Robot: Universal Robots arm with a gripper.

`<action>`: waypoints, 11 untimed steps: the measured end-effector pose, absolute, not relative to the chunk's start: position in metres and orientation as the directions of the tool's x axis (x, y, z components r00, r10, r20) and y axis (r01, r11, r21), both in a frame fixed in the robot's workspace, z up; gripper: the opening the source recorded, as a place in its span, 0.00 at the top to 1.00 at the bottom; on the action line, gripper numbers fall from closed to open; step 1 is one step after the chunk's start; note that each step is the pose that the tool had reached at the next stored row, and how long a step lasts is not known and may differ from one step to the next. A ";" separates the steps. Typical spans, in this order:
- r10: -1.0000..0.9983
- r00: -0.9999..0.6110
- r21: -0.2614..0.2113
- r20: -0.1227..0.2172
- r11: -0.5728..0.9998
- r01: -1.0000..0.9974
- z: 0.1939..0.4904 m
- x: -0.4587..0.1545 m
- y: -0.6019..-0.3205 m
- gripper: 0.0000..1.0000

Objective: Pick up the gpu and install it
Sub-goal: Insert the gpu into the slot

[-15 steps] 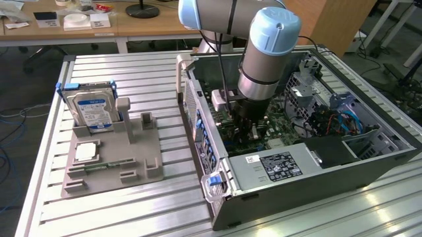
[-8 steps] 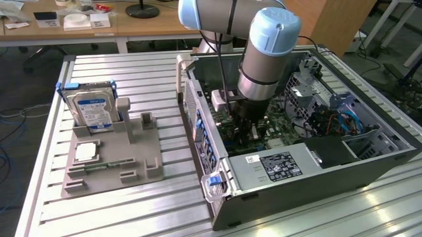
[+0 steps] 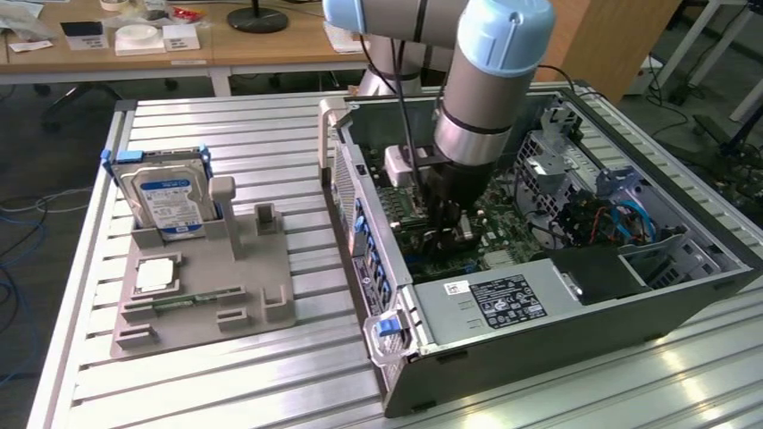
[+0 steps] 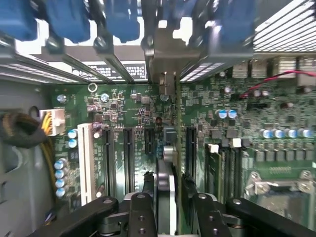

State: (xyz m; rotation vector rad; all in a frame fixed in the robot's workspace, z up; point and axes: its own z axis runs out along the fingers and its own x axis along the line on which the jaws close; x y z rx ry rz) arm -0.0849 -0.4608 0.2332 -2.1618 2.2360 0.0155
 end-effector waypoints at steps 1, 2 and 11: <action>-0.999 -0.033 -0.015 -0.029 0.034 -0.999 0.238 -0.085 -0.461 0.65; -0.999 -0.033 -0.015 -0.030 0.034 -0.999 0.242 -0.085 -0.461 0.65; -0.999 -0.033 -0.018 -0.030 0.034 -0.999 0.276 -0.085 -0.461 0.65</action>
